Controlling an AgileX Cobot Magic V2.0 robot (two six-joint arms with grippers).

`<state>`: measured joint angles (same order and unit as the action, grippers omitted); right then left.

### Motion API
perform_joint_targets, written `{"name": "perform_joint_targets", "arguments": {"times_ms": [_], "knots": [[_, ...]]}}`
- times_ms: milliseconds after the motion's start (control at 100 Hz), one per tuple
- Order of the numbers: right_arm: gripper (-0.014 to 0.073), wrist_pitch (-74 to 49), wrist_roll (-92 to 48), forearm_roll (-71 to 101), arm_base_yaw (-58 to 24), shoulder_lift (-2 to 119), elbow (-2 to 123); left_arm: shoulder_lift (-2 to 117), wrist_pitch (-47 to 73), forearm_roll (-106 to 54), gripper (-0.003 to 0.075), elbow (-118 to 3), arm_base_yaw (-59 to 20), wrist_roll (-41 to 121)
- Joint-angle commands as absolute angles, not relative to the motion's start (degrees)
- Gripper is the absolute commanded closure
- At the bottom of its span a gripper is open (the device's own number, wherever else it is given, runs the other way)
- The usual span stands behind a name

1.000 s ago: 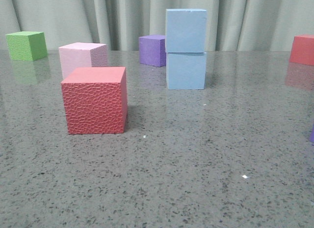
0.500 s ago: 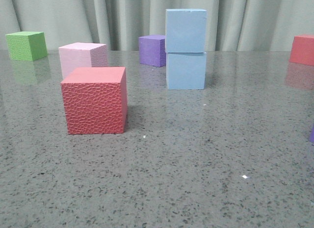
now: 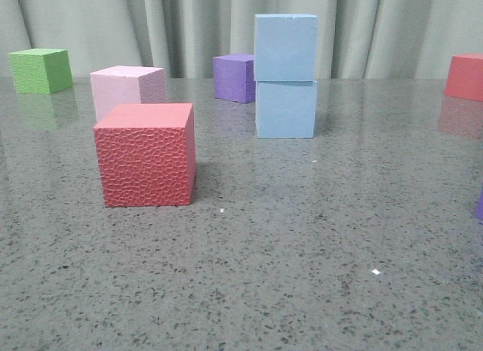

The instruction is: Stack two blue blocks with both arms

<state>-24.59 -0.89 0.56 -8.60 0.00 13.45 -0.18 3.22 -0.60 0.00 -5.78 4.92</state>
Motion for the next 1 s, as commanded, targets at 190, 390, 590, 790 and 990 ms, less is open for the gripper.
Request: {"name": "perform_joint_targets", "arguments": {"times_ms": [190,390,590,790,990], "knots": [[0.0716,-12.41,-1.51,4.17,-4.84,-2.06,7.87,-2.05,-1.59,-0.57,0.0739,2.47,-6.20,4.49],[0.0716,-5.44,-1.51,4.22,-4.69,-2.06,3.72,-2.05,-1.59,-0.57,0.0739,2.47,-6.20,4.49],[0.0716,-0.48,-1.51,3.52,-4.69,-2.06,0.87,-2.05,-1.59,-0.57,0.0739,2.47,-6.20,4.49],[0.0716,0.00,-1.51,2.92,-4.69,-2.06,-0.53,-2.05,-1.59,-0.57,0.0739,2.47,-6.20,4.49],[0.0716,0.35,-1.91,2.09,-4.69,-2.06,-0.53,-2.05,-1.59,-0.57,0.0739,2.47,-6.20,4.49]]}}
